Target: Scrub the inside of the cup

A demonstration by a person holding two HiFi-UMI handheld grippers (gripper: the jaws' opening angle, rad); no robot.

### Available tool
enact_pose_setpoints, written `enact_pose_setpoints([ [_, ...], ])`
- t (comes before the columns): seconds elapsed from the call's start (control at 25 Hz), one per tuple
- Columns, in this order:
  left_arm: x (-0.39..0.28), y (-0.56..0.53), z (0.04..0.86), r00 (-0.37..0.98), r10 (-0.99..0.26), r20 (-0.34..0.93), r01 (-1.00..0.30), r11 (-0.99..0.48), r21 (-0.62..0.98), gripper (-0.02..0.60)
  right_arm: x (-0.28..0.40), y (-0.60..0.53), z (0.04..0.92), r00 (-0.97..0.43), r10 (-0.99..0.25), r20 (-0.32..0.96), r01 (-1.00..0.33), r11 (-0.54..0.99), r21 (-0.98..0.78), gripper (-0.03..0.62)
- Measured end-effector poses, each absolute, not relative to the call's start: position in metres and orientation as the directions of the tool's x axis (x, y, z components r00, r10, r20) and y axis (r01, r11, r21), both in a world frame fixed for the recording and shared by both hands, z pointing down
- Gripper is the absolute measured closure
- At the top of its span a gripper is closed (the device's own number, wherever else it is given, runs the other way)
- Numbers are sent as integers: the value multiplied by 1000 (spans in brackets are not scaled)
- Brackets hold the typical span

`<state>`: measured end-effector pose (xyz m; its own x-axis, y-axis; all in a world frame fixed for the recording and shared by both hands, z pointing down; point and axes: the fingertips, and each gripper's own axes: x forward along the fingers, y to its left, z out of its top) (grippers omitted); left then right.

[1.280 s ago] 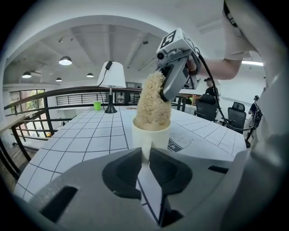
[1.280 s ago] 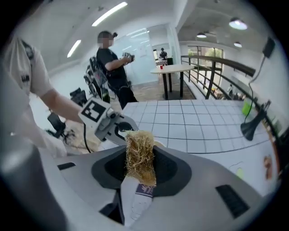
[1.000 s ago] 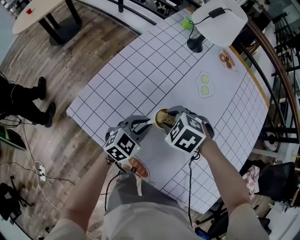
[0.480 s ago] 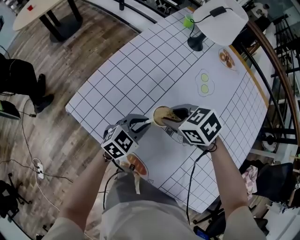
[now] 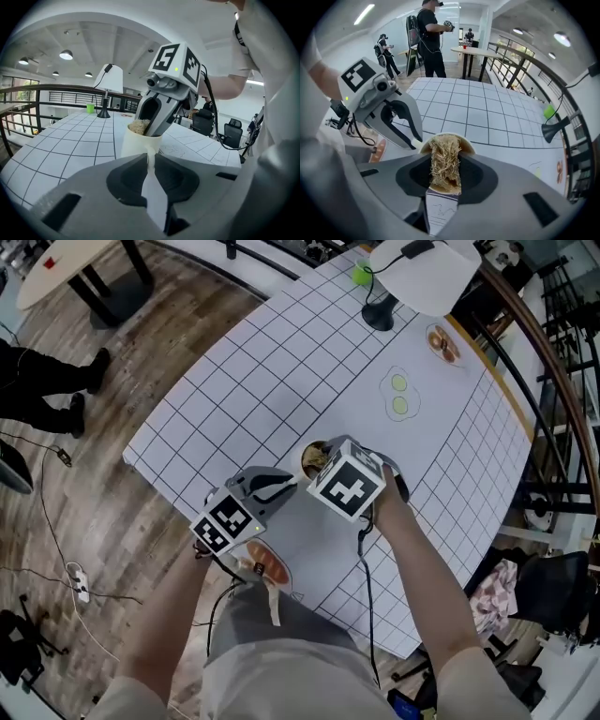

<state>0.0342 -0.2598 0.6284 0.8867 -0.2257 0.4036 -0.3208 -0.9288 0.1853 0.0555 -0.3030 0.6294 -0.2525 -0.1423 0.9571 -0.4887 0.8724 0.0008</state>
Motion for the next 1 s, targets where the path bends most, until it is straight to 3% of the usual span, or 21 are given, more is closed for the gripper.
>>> enact_pose_setpoints([
  [0.2,39,-245,632,887,-191,421,-293,-936,193,526,52,-288,620,-381,-44,924,-539,822,-183,474],
  [0.4,32,-234,634,877,-207,433,-317,-927,199,531,48,-288,580,-531,-145,835,-581,780,-234,473],
  [0.52,28,-234,633,871,-228,435,-337,-921,193,532,49,-293,579,-448,-215,868,-552,830,-79,470],
  [0.72,28,-238,628,865,-257,430,-360,-916,176,532,42,-290,611,-265,-213,940,-414,906,88,468],
  [0.84,28,-238,629,852,-261,455,-364,-919,154,531,41,-288,628,-228,-168,959,-409,910,62,473],
  [1.0,28,-241,632,845,-262,466,-387,-901,195,529,41,-285,629,-332,-56,942,-488,864,-121,476],
])
